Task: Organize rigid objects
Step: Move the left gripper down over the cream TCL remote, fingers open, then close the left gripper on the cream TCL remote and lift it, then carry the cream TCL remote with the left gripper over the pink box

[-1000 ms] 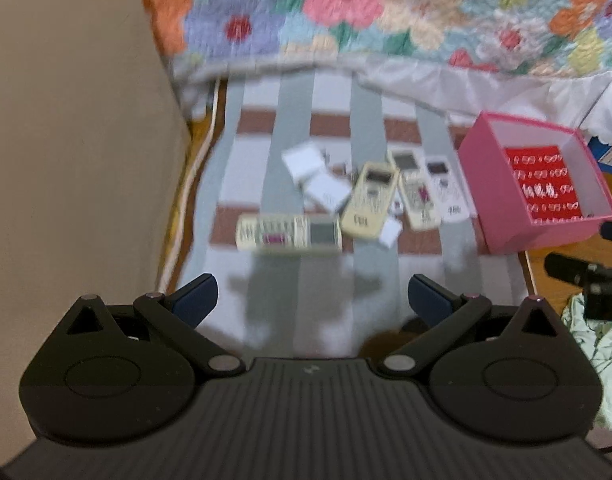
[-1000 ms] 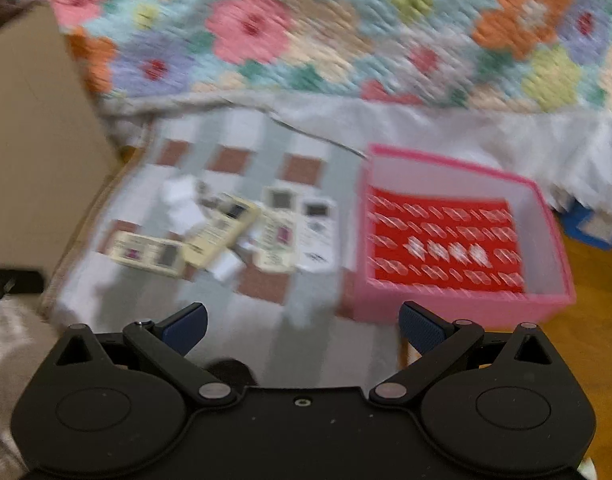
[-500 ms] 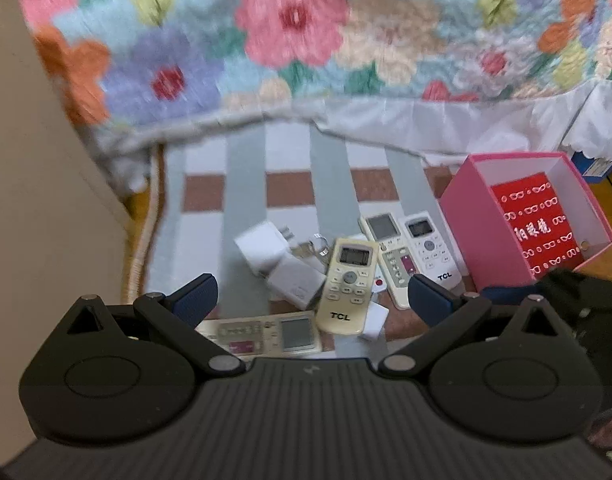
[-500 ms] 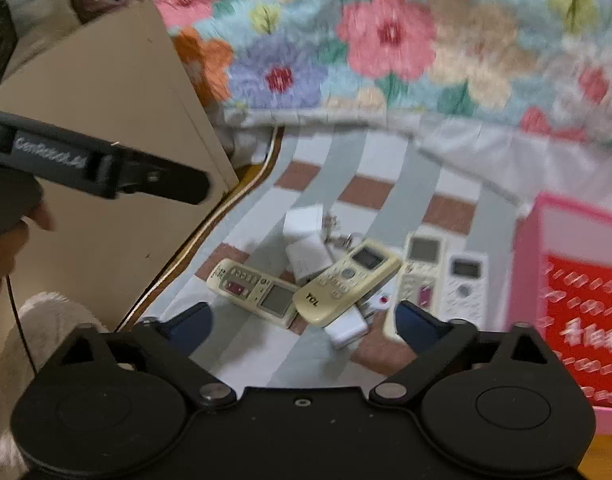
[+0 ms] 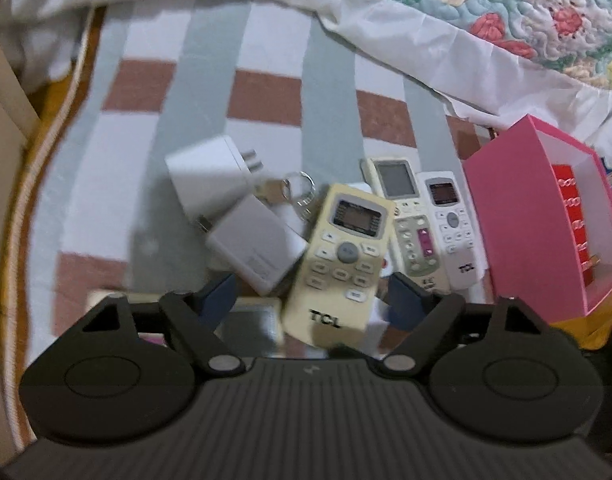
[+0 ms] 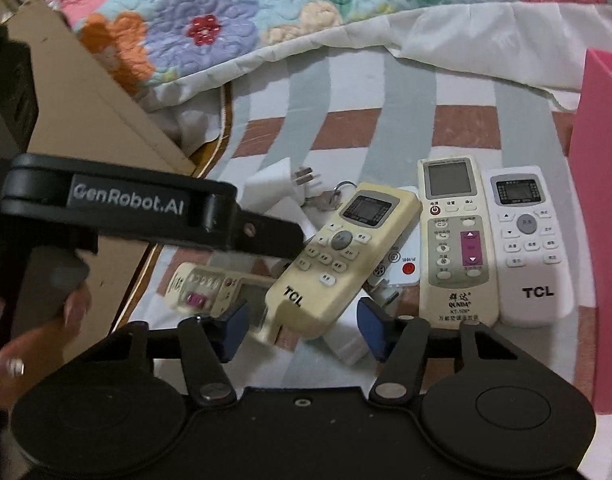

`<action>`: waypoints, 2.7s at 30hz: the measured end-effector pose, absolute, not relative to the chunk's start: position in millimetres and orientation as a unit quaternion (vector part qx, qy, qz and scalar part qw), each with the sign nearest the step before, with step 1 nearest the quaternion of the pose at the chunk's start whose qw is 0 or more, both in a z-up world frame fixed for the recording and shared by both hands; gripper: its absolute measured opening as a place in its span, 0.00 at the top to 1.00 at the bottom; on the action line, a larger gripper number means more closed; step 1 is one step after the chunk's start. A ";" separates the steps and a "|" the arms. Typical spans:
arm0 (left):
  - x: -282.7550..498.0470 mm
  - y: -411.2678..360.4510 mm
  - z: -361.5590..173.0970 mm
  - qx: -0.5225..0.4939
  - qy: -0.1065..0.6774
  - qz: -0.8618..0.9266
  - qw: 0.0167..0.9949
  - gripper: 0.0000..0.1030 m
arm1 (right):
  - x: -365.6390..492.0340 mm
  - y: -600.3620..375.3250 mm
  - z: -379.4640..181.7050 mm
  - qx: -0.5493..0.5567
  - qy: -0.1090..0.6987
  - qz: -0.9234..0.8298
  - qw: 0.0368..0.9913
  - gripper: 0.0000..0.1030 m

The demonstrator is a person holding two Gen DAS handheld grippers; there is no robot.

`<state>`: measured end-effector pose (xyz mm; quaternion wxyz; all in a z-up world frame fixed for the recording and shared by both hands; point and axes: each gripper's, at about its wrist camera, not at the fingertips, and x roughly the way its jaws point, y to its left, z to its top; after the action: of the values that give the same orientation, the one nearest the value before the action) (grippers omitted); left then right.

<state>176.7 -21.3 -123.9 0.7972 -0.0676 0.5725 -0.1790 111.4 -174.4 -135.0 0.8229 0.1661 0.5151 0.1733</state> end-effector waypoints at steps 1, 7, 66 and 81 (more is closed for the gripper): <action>176.9 -21.0 -127.4 -0.080 0.575 -0.182 0.793 0.25 | 111.9 -175.3 -137.3 0.180 0.513 0.170 0.822 0.43; 186.1 -22.3 -144.0 -0.113 0.583 -0.174 0.785 0.32 | 116.7 -173.7 -145.9 0.170 0.509 0.151 0.830 0.72; 130.5 -48.8 -80.5 -0.139 0.515 -0.256 0.806 0.59 | 64.6 -187.1 -65.7 -0.028 0.408 0.160 0.899 0.35; 102.5 -128.5 0.8 -0.095 0.509 -0.298 0.802 0.59 | 35.2 -263.5 4.5 0.002 0.384 0.127 0.914 0.35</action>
<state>102.5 -128.5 0.8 0.8015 -0.0948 0.5095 -0.2983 35.2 -263.5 4.5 0.9145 0.0021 0.3841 0.1271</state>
